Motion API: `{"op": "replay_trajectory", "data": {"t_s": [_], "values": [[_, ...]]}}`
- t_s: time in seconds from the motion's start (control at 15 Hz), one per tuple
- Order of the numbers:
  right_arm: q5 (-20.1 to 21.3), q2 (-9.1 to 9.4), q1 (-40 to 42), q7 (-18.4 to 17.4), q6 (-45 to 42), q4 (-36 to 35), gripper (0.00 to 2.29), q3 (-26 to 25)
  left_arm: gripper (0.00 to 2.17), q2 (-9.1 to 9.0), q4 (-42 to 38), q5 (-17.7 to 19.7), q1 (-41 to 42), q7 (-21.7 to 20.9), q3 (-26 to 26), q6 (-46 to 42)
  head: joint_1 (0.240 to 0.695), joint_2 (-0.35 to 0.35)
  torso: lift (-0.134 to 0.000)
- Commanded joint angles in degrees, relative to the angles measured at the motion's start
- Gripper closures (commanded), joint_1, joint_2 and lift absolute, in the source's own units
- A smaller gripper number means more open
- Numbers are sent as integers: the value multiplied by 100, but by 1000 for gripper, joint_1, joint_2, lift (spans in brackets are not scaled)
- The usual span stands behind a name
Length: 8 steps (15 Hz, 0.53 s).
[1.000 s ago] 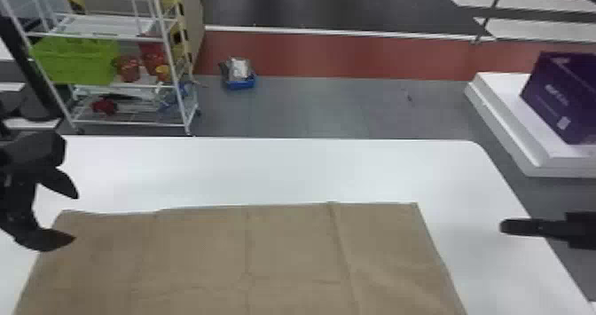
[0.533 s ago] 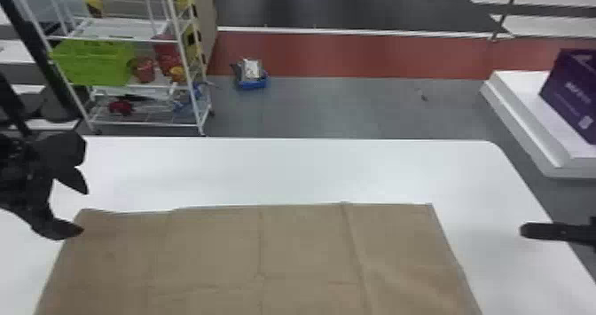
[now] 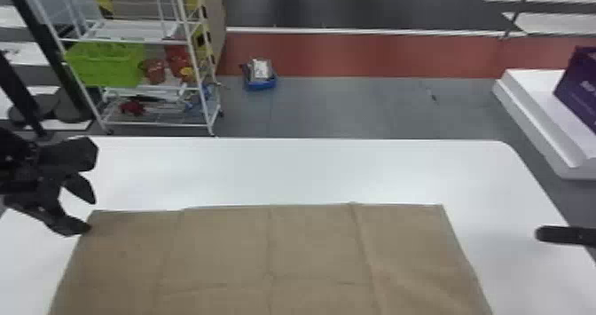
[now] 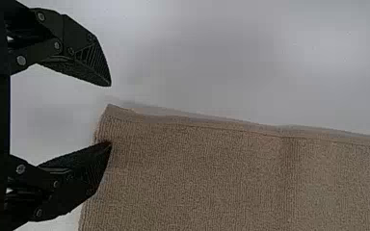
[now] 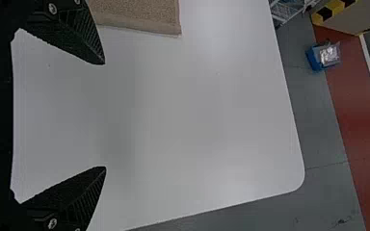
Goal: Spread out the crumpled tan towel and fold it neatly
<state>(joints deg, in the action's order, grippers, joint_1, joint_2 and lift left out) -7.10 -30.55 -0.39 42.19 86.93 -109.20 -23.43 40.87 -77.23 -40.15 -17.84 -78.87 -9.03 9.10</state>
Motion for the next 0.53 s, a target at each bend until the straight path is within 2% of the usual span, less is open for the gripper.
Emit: {"op": "replay_trajectory", "data": {"t_s": [0.0, 0.07, 0.47], "values": [[-2, -13, -5, 0, 4, 4, 97, -4, 883, 9, -3, -37, 8, -50, -20, 18, 695, -12, -122], [-2, -13, -5, 0, -13, 4, 97, -12, 940, 9, -3, -46, 8, -59, -38, 18, 695, -12, -122], [-37, -13, -93, 0, -13, 4, 97, -39, 944, -8, -20, -63, 35, -59, -64, 18, 695, -17, -122]]}}
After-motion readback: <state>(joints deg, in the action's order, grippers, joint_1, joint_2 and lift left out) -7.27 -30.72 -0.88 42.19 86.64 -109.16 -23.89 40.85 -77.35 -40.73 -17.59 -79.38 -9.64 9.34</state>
